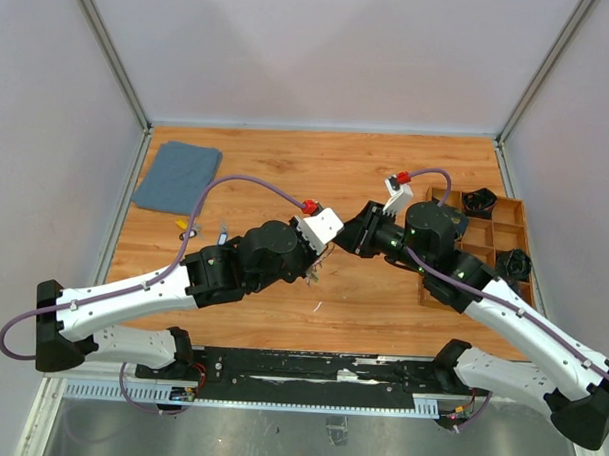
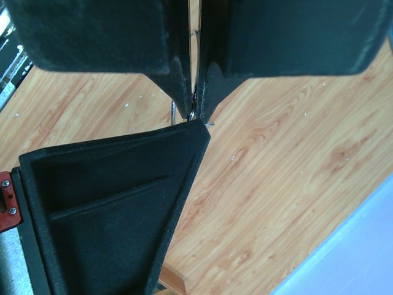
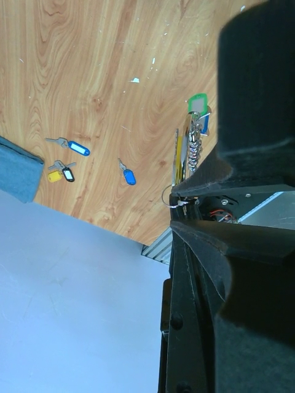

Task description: Put the keys on the keyring

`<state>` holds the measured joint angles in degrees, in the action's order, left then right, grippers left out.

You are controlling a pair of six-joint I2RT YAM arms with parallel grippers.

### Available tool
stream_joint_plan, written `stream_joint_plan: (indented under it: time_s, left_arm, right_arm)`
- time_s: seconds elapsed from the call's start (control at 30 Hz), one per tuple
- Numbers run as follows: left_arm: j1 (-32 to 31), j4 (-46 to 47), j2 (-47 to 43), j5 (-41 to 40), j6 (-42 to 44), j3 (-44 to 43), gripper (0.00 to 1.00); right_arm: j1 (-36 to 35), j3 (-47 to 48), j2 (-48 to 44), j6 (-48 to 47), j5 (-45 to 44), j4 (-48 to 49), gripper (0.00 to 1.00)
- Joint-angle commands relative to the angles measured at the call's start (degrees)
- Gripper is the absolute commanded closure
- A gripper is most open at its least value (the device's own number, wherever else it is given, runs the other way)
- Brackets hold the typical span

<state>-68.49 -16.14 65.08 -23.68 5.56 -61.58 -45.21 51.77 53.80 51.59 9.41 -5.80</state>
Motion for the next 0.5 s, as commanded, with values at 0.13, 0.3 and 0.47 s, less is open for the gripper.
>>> stream_joint_plan:
  time_s: [0.13, 0.3, 0.47]
  left_arm:
    - [-0.5, 2.9, -1.2, -0.8, 0.1, -0.4, 1.00]
    - [-0.5, 2.7, -1.2, -0.8, 0.2, -0.4, 0.99]
    - [-0.5, 2.7, -1.4, -1.1, 0.2, -0.2, 1.00]
  right_arm:
    - [0.9, -0.5, 1.2, 2.2, 2.8, 2.1, 0.79]
    - [1.1, -0.2, 1.7, 2.7, 3.6, 2.1, 0.88]
    - [1.4, 0.3, 1.5, 2.5, 3.0, 0.6, 0.99]
